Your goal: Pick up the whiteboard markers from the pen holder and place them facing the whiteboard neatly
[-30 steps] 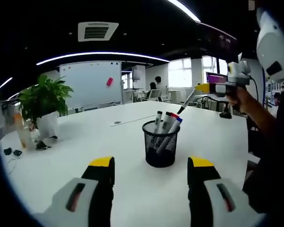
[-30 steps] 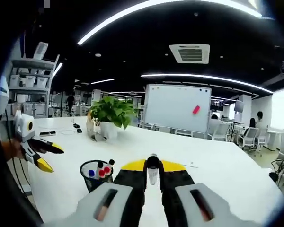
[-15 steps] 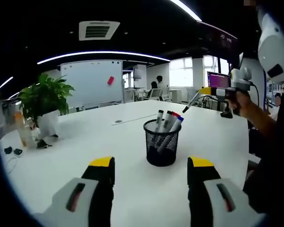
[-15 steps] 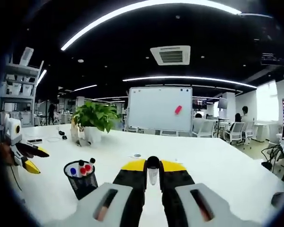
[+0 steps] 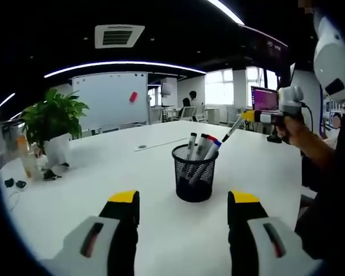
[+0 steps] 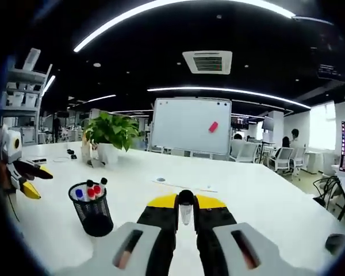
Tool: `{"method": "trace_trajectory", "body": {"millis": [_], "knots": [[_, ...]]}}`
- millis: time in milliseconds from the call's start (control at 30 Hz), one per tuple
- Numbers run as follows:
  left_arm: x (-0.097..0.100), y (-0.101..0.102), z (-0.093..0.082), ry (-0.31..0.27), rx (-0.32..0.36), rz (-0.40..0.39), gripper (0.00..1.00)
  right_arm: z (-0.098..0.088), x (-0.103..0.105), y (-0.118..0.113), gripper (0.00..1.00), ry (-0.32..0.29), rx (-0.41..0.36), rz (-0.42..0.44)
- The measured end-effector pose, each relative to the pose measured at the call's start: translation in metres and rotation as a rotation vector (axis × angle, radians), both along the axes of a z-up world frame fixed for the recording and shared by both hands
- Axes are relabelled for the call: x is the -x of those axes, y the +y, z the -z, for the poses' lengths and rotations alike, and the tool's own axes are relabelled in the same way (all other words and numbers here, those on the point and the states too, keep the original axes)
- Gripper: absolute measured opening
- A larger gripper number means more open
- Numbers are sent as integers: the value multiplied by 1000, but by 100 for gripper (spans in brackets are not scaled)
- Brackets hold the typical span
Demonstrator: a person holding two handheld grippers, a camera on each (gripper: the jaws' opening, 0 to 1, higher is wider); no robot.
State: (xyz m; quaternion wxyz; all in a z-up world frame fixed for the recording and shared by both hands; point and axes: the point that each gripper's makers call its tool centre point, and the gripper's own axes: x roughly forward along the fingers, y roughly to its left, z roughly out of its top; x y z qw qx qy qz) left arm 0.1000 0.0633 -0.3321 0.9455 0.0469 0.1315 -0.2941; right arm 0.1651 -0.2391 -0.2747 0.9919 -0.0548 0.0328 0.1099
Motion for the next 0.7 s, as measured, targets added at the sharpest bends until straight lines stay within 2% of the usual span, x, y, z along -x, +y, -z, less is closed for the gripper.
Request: {"method": "trace_trajectory", "body": {"millis": [700], "knots": [[-1, -1, 5, 12, 4, 0, 62, 35, -7, -5, 13, 72, 34, 16]]}}
